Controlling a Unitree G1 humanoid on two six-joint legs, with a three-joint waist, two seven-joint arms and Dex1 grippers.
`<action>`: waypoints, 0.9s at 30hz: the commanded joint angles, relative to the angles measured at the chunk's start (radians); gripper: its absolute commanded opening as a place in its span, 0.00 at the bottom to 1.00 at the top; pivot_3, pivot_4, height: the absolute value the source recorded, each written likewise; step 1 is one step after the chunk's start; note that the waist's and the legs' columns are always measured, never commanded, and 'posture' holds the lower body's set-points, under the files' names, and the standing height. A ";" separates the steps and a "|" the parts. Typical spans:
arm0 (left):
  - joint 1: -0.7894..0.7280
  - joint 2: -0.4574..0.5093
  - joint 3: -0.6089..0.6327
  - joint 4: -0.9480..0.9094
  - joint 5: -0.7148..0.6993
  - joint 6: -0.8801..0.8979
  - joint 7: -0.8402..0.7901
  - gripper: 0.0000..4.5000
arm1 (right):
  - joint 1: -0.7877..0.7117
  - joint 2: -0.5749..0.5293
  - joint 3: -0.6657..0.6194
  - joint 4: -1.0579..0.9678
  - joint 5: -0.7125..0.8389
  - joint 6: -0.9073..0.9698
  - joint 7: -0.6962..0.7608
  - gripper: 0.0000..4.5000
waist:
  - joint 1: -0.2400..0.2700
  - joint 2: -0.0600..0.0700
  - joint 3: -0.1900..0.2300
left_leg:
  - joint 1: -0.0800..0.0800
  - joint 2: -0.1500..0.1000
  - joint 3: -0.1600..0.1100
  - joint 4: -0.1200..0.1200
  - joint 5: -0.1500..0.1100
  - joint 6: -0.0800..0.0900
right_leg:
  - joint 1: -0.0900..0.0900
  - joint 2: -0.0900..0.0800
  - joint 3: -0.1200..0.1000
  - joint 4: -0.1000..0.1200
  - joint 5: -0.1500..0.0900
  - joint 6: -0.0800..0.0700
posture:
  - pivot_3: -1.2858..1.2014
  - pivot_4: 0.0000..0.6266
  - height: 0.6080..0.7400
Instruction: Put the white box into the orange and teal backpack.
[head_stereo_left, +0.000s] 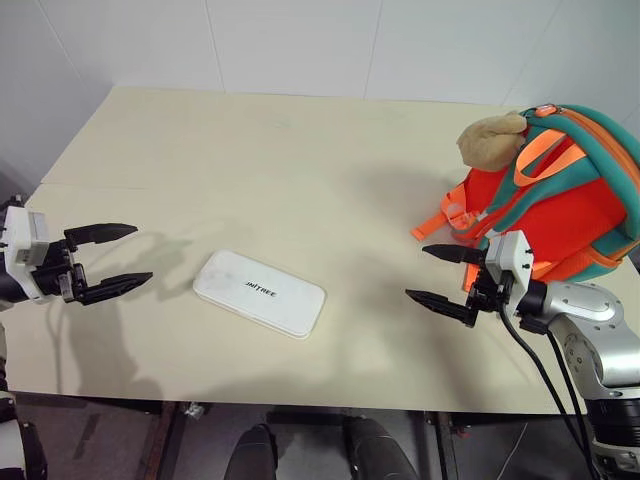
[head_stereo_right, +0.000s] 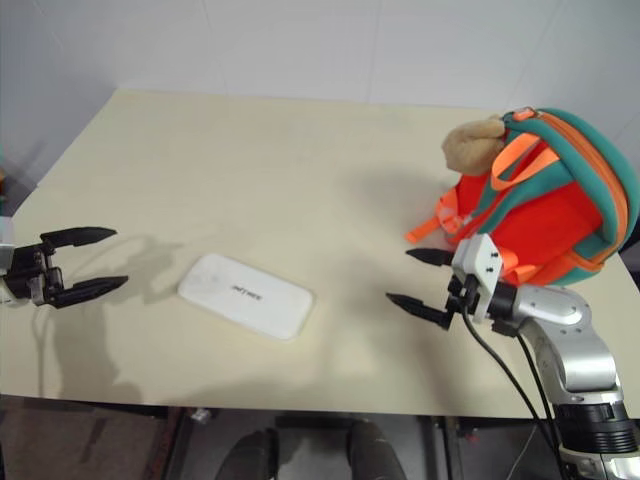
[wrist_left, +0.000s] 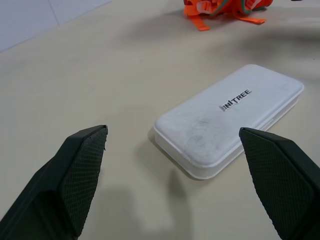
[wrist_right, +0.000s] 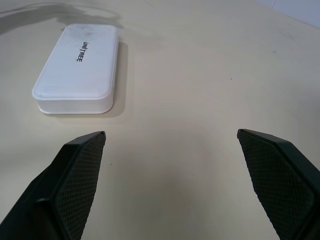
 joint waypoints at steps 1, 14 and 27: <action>-0.040 0.006 0.001 0.013 0.001 -0.020 -0.049 1.00 | 0.003 0.017 -0.021 -0.046 0.021 -0.007 -0.024 0.99 | -0.001 0.000 0.000 | 0.000 0.000 0.000 0.000 0.000 0.000 | 0.000 0.000 0.000 0.000 0.000 0.000 | 0.52 0.24 1.00; -0.064 -0.092 -0.009 -0.023 0.019 -0.033 0.067 1.00 | 0.041 0.038 0.008 -0.132 0.011 0.053 -0.082 0.99 | -0.002 0.001 0.000 | 0.000 0.000 0.000 0.004 0.000 0.000 | 0.000 0.001 0.001 0.005 0.000 0.000 | 0.52 0.24 1.00; -0.055 -0.097 -0.049 0.006 0.127 -0.090 0.206 0.37 | 0.064 0.080 0.105 -0.229 -0.088 0.155 -0.264 0.40 | -0.001 0.000 0.000 | 0.000 0.000 0.000 0.005 0.000 0.000 | 0.000 0.001 0.001 0.005 0.000 0.000 | 0.52 0.24 1.00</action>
